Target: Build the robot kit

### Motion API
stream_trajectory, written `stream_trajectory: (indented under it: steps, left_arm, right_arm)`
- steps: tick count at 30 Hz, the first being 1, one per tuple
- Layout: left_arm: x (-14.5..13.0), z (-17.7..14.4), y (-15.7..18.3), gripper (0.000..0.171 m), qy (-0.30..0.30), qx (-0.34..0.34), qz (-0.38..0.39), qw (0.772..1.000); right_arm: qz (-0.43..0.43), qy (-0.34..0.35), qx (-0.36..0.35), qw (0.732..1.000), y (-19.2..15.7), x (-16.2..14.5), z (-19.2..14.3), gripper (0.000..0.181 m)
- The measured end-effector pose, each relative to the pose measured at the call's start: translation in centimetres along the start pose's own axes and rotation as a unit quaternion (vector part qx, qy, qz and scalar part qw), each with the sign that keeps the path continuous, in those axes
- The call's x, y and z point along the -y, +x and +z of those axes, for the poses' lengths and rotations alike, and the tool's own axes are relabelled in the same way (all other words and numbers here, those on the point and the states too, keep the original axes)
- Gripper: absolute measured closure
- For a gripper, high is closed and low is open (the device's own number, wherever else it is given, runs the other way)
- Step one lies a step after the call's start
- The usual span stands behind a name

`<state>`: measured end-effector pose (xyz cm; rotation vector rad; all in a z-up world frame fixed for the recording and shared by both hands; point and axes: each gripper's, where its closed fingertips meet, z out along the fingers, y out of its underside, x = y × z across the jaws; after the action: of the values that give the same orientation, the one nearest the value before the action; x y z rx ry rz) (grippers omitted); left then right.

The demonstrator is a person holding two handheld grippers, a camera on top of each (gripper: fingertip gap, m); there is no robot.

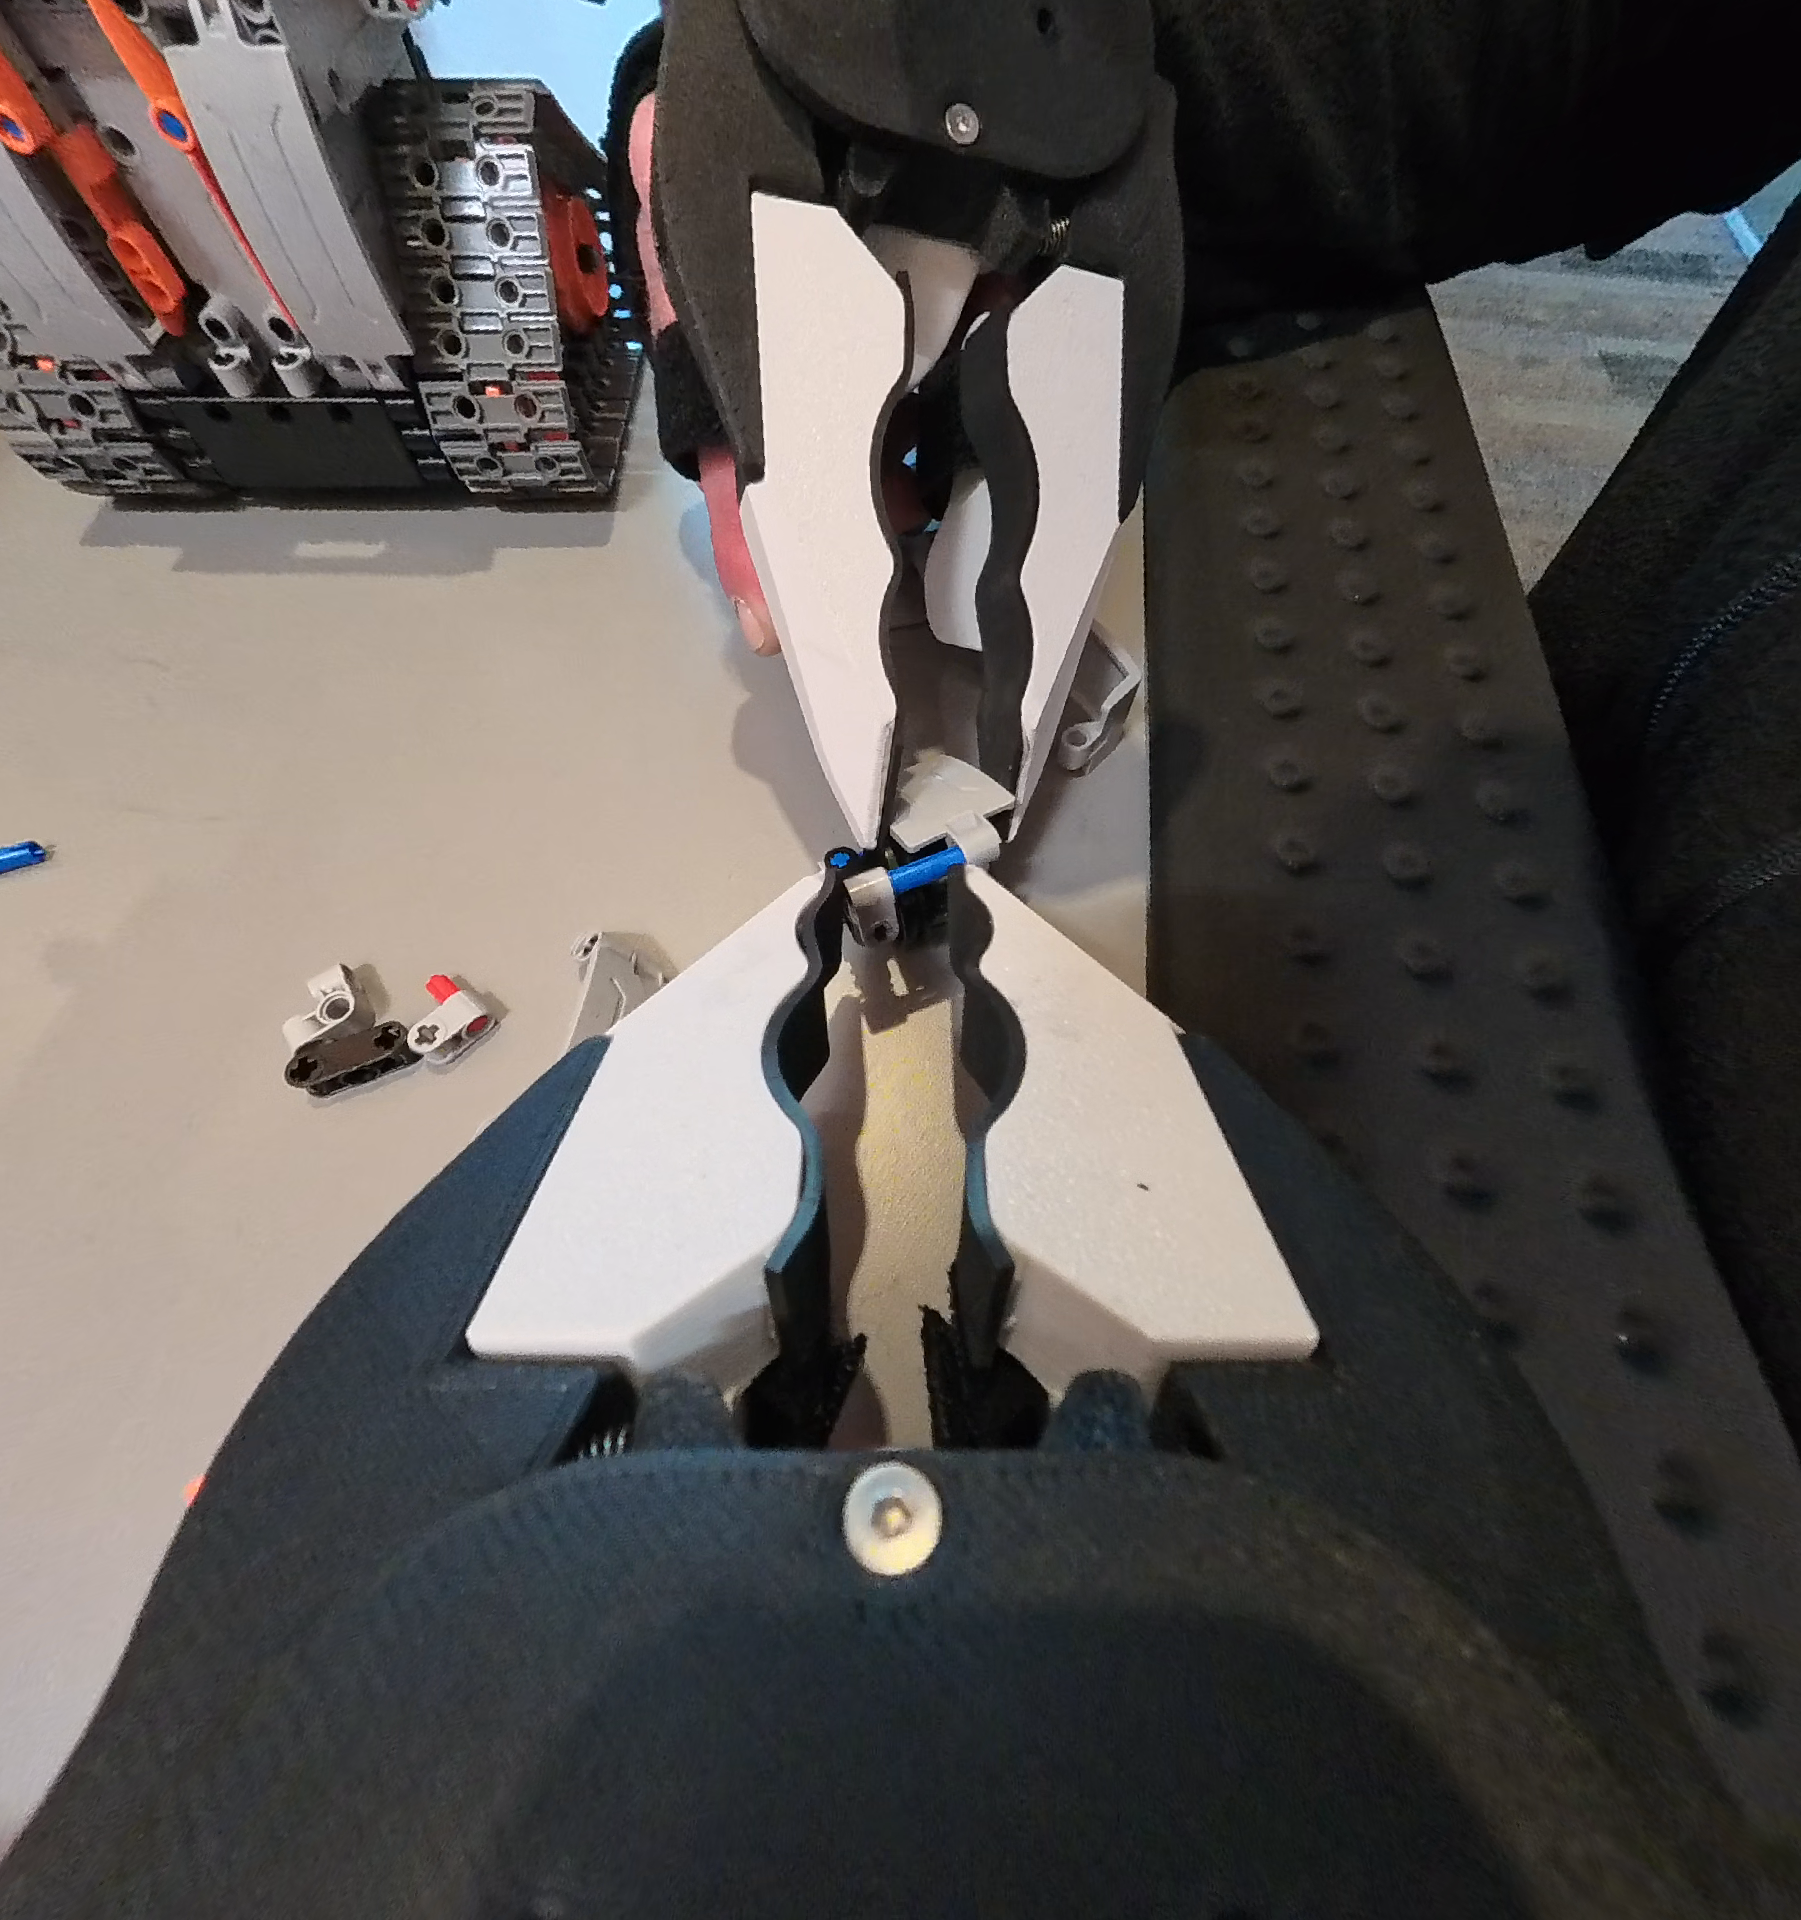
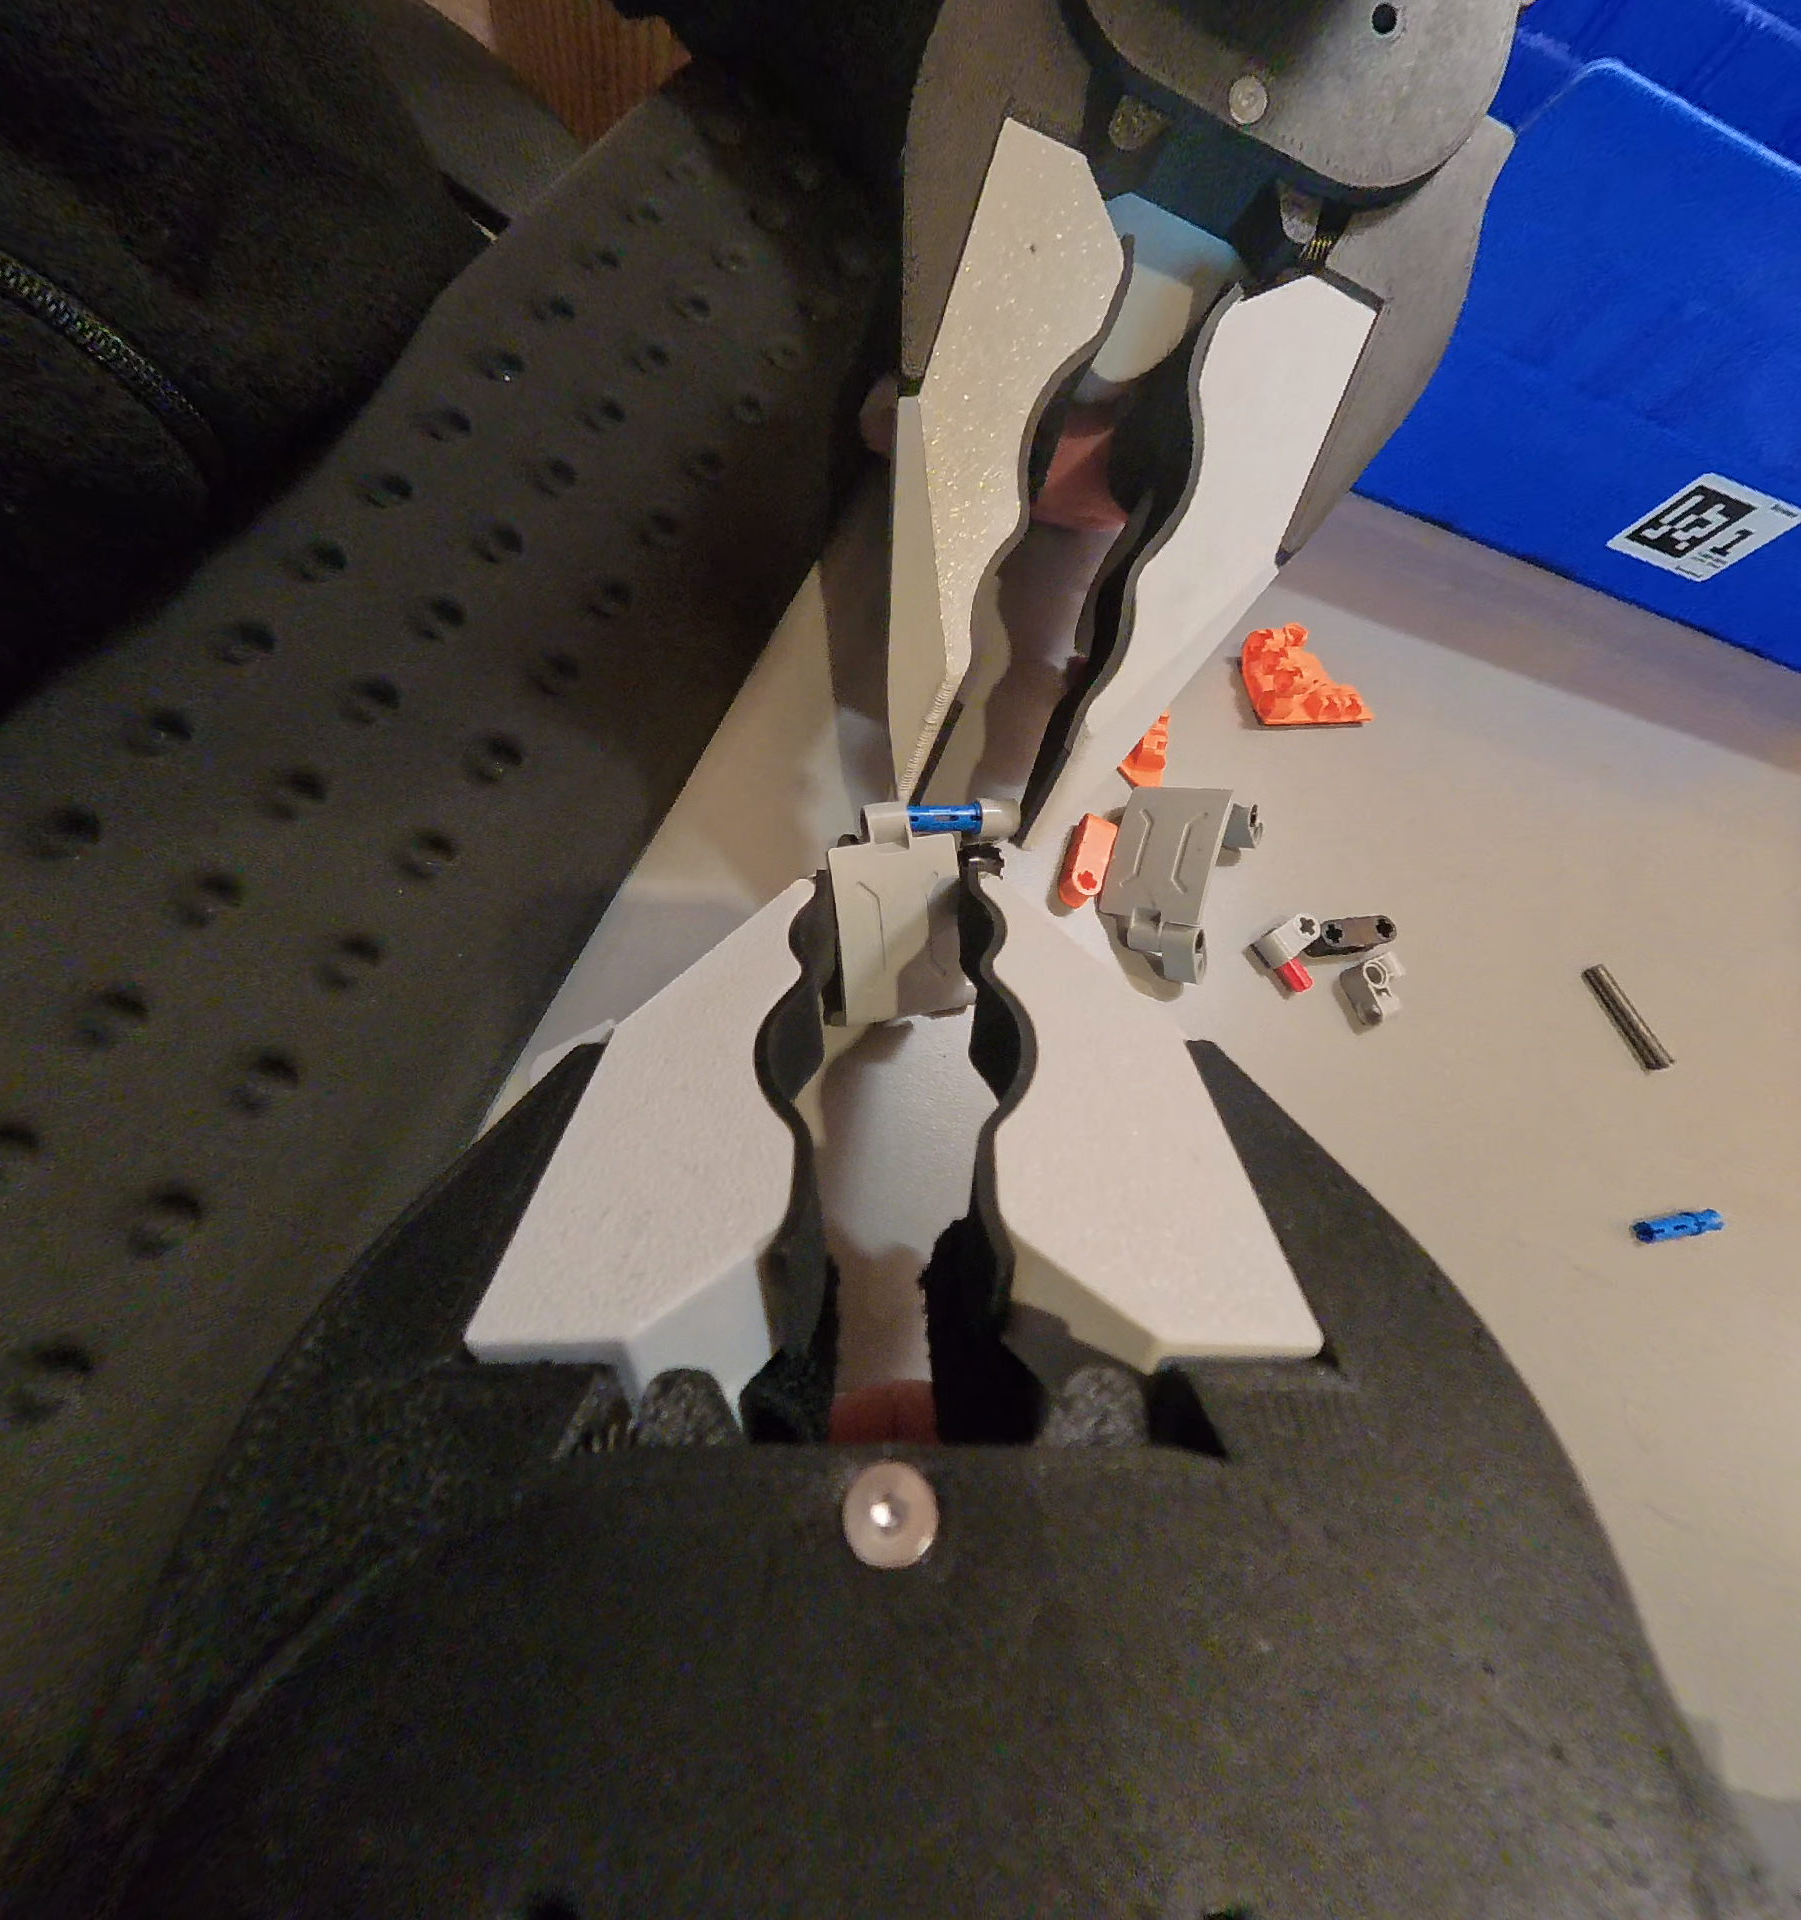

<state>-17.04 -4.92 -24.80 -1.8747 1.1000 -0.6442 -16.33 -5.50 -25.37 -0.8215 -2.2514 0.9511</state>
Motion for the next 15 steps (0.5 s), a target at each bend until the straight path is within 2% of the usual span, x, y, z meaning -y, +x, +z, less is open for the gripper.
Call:
stream_trajectory:
  steps: [15]
  left_arm:
    - [-0.12, 0.17, -0.05, 0.157, -0.007, 0.063, 0.029, 0.998]
  right_arm:
    - [0.015, -0.017, -0.008, 1.000, 0.04, -0.12, 0.04, 0.161]
